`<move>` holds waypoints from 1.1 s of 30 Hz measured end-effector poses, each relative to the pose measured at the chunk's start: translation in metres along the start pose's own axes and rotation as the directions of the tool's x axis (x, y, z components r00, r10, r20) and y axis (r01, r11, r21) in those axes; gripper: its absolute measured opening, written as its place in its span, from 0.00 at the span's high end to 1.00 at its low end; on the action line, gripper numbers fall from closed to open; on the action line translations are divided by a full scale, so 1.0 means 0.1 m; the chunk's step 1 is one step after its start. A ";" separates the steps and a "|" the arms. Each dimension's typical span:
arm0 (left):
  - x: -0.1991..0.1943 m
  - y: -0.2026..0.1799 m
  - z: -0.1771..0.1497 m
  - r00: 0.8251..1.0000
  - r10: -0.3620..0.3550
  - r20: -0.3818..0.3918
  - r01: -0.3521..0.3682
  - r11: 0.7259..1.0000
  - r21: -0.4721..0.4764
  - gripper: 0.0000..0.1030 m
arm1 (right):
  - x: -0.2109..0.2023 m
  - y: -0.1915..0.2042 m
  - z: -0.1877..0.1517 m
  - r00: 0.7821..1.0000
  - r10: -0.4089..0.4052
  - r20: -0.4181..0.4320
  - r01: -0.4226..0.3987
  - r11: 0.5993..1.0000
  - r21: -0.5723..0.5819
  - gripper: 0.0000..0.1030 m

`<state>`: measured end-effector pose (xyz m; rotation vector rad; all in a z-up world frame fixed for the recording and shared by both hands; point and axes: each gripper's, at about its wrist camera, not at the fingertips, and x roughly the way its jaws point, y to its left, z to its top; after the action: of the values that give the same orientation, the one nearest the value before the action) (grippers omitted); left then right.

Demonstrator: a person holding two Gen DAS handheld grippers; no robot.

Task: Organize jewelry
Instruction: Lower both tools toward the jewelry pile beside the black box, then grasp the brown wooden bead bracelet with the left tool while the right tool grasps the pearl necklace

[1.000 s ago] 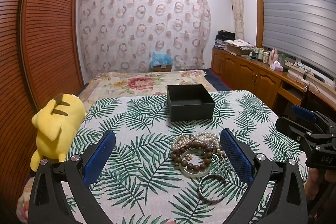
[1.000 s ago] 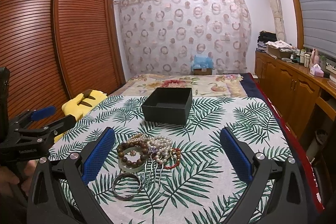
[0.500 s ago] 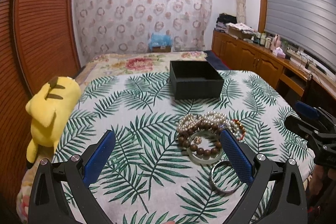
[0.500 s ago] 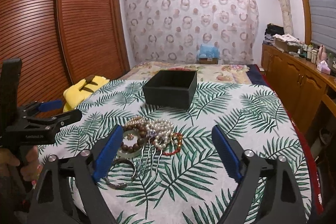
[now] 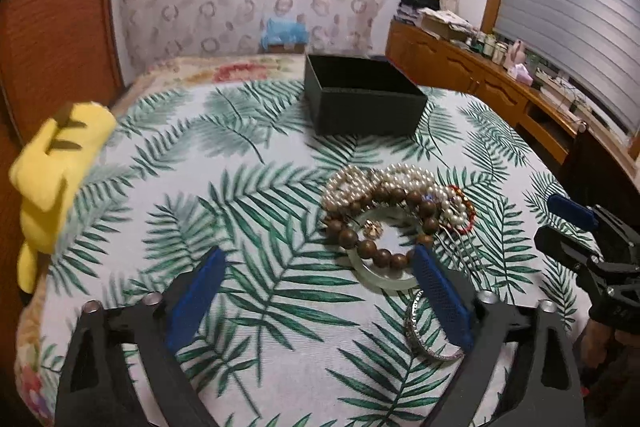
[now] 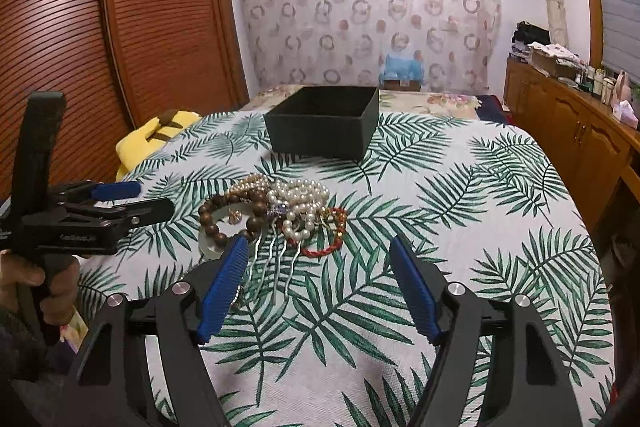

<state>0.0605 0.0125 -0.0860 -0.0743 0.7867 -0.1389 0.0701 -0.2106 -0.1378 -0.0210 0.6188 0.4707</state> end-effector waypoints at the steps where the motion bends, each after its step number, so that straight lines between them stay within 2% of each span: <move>1: 0.04 0.00 0.00 1.000 -0.011 -0.013 0.011 1.000 -0.006 0.21 | 0.01 -0.01 0.00 1.000 0.000 -0.003 0.000 1.000 0.000 0.27; 5: 0.19 0.00 0.01 0.995 -0.076 -0.057 0.075 0.997 -0.025 0.35 | 0.03 -0.04 -0.02 1.000 -0.004 -0.014 0.004 1.000 0.003 0.27; 9: 0.31 -0.02 0.05 0.991 -0.104 -0.084 0.102 0.994 -0.034 0.52 | 0.07 -0.07 -0.04 1.000 -0.007 -0.026 0.007 1.000 0.009 0.27; 13: 0.39 -0.02 0.09 0.984 -0.146 -0.102 0.140 0.988 -0.058 0.60 | 0.09 -0.07 -0.05 0.999 -0.005 -0.033 0.005 1.000 0.007 0.27; 16: 0.47 -0.03 0.11 0.980 -0.158 -0.119 0.150 0.986 -0.074 0.65 | 0.09 -0.06 -0.05 0.999 -0.002 -0.035 0.002 1.000 0.007 0.27; 20: 0.46 -0.01 0.12 0.980 -0.164 -0.114 0.155 0.984 -0.082 0.81 | 0.10 -0.07 -0.06 0.999 0.001 -0.038 0.000 1.000 0.009 0.27; 28: 0.27 0.12 0.16 0.984 -0.173 -0.041 0.168 0.981 -0.100 0.83 | 0.15 -0.05 -0.06 0.999 0.008 -0.049 -0.008 1.000 -0.005 0.27; 29: 0.23 0.14 0.18 0.986 -0.167 -0.029 0.163 0.982 -0.098 0.88 | 0.16 -0.05 -0.05 0.999 0.009 -0.050 -0.009 1.000 -0.009 0.27; 33: 0.10 0.20 0.24 0.988 -0.150 0.015 0.151 0.984 -0.091 0.88 | 0.20 -0.03 0.03 0.999 0.010 -0.049 -0.011 0.999 -0.035 0.27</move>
<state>0.0868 0.0308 -0.0782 -0.2222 0.7789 -0.2457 0.0874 -0.2045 -0.1469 -0.0631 0.6582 0.4926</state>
